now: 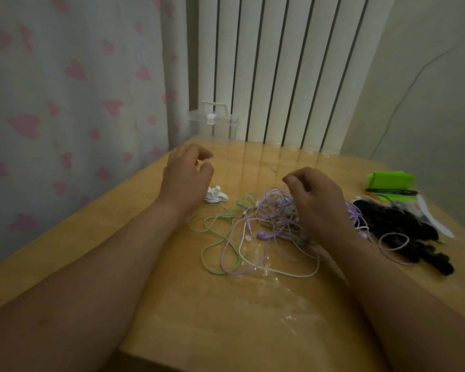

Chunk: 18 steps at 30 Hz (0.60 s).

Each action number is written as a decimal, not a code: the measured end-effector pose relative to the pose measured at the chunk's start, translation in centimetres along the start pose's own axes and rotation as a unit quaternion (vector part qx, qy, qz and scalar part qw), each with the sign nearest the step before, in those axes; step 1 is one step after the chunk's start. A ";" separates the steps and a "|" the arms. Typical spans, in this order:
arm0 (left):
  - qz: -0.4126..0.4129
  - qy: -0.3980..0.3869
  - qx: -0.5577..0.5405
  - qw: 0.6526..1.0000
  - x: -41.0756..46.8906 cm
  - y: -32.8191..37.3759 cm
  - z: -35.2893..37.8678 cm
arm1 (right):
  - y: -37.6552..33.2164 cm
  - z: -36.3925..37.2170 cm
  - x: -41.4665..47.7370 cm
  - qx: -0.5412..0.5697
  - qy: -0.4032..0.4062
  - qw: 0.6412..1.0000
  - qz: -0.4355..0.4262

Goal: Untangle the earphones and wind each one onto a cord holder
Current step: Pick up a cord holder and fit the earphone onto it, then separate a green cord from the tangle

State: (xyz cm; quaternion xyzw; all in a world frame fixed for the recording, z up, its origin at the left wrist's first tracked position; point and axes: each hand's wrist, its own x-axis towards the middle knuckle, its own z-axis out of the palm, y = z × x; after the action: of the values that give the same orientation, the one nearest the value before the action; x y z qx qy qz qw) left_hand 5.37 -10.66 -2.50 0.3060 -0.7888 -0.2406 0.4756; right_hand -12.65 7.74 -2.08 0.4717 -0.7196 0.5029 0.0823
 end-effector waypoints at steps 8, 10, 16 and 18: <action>0.096 -0.309 0.360 0.875 -4.0 3.5 0.1 | -1.6 -0.8 -0.6 0.029 0.033 0.999 -0.019; 0.114 -0.285 0.376 0.874 -4.5 4.0 -0.1 | -1.9 -0.6 -0.7 0.028 0.032 0.999 -0.027; 0.004 -0.271 0.214 0.938 -3.1 3.6 -4.4 | -2.2 -0.7 -1.1 0.040 0.001 0.999 -0.026; -0.043 -0.233 0.101 0.966 -2.9 4.9 -5.7 | -2.7 -0.6 -1.2 0.057 -0.006 0.998 -0.036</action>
State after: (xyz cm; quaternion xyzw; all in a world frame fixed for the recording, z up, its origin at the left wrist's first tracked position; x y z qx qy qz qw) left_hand 10.30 -5.73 1.51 0.3212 -0.8845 -0.2442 0.2342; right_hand -10.16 8.84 -0.73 0.5044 -0.6728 0.5369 0.0685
